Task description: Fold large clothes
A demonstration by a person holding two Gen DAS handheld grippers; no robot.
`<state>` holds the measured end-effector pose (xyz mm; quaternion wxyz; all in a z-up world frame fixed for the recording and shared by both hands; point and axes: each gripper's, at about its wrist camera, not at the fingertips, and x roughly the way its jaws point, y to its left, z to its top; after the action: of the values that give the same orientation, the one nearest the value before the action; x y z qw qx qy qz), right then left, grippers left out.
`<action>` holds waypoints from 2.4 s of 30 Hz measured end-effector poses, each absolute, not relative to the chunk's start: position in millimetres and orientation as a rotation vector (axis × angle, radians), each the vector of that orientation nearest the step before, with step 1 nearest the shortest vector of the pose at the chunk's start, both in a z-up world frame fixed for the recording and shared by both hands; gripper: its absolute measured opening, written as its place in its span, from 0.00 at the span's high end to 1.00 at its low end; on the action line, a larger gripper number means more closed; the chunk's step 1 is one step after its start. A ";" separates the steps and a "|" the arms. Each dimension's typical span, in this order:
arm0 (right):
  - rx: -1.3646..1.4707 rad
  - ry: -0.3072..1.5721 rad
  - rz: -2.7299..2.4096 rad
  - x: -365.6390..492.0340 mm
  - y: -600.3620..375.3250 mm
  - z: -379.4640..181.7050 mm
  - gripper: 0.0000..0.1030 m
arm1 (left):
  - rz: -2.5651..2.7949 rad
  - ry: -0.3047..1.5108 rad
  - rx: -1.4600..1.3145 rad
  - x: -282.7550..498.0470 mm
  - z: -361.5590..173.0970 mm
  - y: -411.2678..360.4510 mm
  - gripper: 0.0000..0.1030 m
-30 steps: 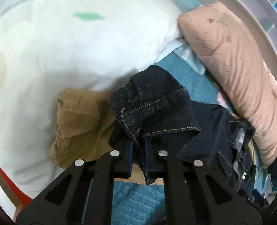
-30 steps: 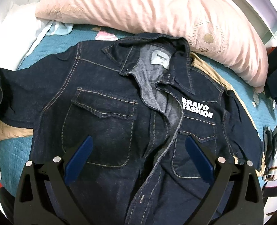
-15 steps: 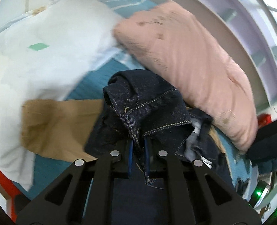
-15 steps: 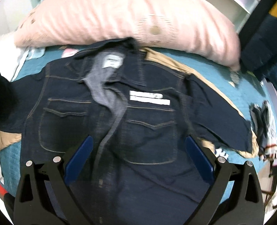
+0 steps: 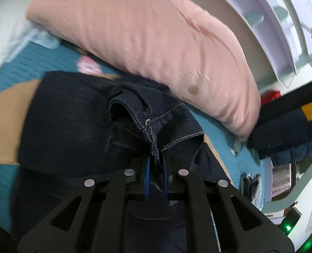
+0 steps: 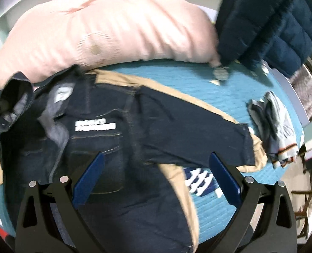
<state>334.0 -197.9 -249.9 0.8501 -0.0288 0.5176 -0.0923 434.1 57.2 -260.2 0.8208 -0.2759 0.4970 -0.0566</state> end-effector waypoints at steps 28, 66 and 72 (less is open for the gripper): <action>0.267 1.327 0.334 466.4 -168.6 -330.7 0.85 | -0.283 1.344 -0.447 478.5 -385.4 -44.0 0.39; 0.244 1.382 0.124 464.8 -194.6 -394.2 0.83 | 0.057 1.292 -0.261 491.4 -409.0 96.5 0.45; 0.114 1.388 0.058 468.2 -173.5 -402.5 0.80 | 0.056 1.295 -0.217 493.1 -404.9 94.9 0.46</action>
<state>468.2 -173.5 -402.5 0.7667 0.0526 0.6393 0.0267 493.1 94.9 -404.9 0.7918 -0.1007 0.6019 0.0262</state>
